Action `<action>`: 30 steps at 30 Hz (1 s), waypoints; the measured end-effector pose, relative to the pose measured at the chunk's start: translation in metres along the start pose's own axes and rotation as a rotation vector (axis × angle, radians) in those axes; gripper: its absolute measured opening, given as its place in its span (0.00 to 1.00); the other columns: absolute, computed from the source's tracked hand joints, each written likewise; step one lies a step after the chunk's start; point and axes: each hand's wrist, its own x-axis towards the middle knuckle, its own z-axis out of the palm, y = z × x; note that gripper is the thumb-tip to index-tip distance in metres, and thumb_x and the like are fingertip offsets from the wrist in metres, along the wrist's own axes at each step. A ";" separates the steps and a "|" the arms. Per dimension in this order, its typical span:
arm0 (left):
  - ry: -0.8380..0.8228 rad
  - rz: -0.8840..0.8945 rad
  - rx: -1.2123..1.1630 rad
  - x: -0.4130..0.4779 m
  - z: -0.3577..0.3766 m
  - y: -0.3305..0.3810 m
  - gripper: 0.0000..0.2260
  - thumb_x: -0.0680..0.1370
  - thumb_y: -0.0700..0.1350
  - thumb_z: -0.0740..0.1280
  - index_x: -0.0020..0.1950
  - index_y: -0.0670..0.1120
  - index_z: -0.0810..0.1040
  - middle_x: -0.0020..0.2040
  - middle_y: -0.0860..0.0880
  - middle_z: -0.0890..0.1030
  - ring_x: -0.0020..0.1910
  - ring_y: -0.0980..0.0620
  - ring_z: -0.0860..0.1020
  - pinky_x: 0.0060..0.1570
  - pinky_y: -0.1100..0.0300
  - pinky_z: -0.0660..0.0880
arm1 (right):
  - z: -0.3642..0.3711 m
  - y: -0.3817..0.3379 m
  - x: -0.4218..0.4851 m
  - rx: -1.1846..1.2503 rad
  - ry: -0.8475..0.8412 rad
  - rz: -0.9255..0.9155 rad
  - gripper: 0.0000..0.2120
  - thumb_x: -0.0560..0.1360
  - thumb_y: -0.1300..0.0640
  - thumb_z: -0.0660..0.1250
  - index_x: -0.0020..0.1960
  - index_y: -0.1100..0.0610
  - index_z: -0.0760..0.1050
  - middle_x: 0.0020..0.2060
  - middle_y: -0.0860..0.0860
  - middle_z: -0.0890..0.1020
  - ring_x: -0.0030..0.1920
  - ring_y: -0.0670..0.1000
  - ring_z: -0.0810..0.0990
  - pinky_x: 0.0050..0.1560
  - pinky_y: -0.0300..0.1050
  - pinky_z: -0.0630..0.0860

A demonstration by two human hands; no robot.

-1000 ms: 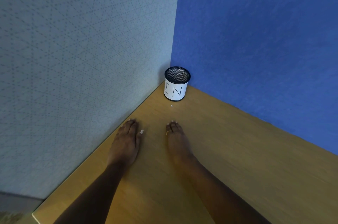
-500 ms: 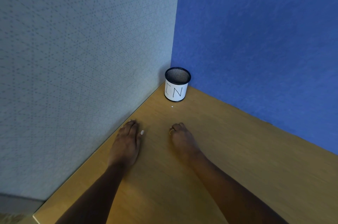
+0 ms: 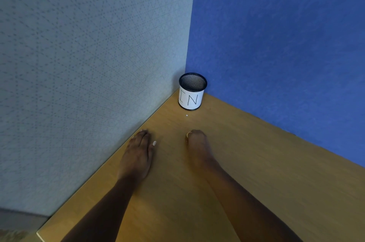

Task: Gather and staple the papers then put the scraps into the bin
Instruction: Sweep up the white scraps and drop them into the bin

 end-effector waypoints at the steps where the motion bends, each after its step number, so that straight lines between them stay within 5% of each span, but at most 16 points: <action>1: 0.002 -0.002 0.000 0.000 0.000 0.000 0.28 0.78 0.60 0.46 0.72 0.46 0.63 0.74 0.48 0.63 0.73 0.50 0.61 0.71 0.52 0.60 | 0.000 0.001 0.002 0.054 0.012 0.046 0.12 0.76 0.69 0.56 0.54 0.66 0.76 0.54 0.61 0.79 0.56 0.57 0.76 0.50 0.45 0.71; 4: 0.002 -0.004 0.008 0.000 0.001 -0.001 0.31 0.77 0.62 0.44 0.72 0.46 0.63 0.74 0.48 0.63 0.73 0.50 0.61 0.71 0.52 0.61 | 0.002 0.006 0.009 0.328 0.107 0.218 0.10 0.74 0.65 0.61 0.50 0.64 0.80 0.49 0.59 0.83 0.51 0.56 0.81 0.52 0.43 0.76; 8: 0.003 -0.006 0.007 0.000 0.002 -0.001 0.29 0.77 0.59 0.44 0.72 0.45 0.63 0.74 0.48 0.64 0.73 0.50 0.61 0.71 0.52 0.61 | -0.004 0.019 0.010 0.776 0.181 0.421 0.06 0.68 0.67 0.67 0.39 0.62 0.83 0.31 0.49 0.83 0.30 0.39 0.78 0.34 0.26 0.71; 10: 0.005 -0.005 -0.003 0.000 0.001 0.000 0.25 0.80 0.57 0.47 0.72 0.45 0.63 0.74 0.48 0.64 0.73 0.50 0.61 0.71 0.52 0.61 | -0.007 0.027 0.013 0.972 0.188 0.548 0.05 0.66 0.67 0.69 0.36 0.59 0.82 0.24 0.44 0.79 0.25 0.38 0.76 0.31 0.28 0.71; 15: 0.005 -0.001 -0.003 0.000 0.000 0.000 0.28 0.78 0.58 0.45 0.72 0.45 0.64 0.73 0.47 0.64 0.73 0.49 0.61 0.71 0.53 0.61 | -0.025 0.034 0.028 1.284 0.171 0.635 0.08 0.65 0.68 0.73 0.32 0.57 0.80 0.30 0.50 0.81 0.33 0.47 0.78 0.43 0.40 0.78; 19: 0.005 -0.002 0.009 0.000 0.002 -0.001 0.31 0.76 0.60 0.43 0.72 0.45 0.64 0.74 0.47 0.64 0.73 0.49 0.61 0.71 0.53 0.60 | -0.056 0.030 0.044 1.538 0.207 0.526 0.07 0.69 0.71 0.70 0.46 0.69 0.79 0.35 0.55 0.79 0.36 0.48 0.78 0.50 0.41 0.78; 22: 0.008 -0.002 0.013 0.001 0.002 -0.001 0.32 0.75 0.61 0.42 0.72 0.45 0.63 0.74 0.47 0.64 0.73 0.50 0.60 0.71 0.53 0.60 | -0.080 0.026 0.060 1.623 0.241 0.451 0.12 0.70 0.72 0.68 0.53 0.74 0.75 0.37 0.55 0.79 0.38 0.48 0.78 0.55 0.41 0.76; 26: 0.011 0.000 0.027 0.001 0.004 -0.003 0.31 0.76 0.61 0.43 0.72 0.45 0.63 0.74 0.48 0.64 0.73 0.50 0.60 0.71 0.53 0.60 | -0.104 0.023 0.085 1.517 0.325 0.421 0.12 0.68 0.72 0.70 0.51 0.73 0.77 0.36 0.56 0.80 0.39 0.51 0.80 0.45 0.37 0.81; 30: 0.018 0.001 0.026 0.002 0.005 -0.004 0.31 0.76 0.61 0.43 0.72 0.46 0.64 0.73 0.48 0.64 0.73 0.50 0.62 0.71 0.52 0.62 | -0.110 0.022 0.105 1.334 0.377 0.446 0.10 0.67 0.74 0.69 0.48 0.71 0.79 0.42 0.60 0.82 0.45 0.52 0.79 0.57 0.48 0.79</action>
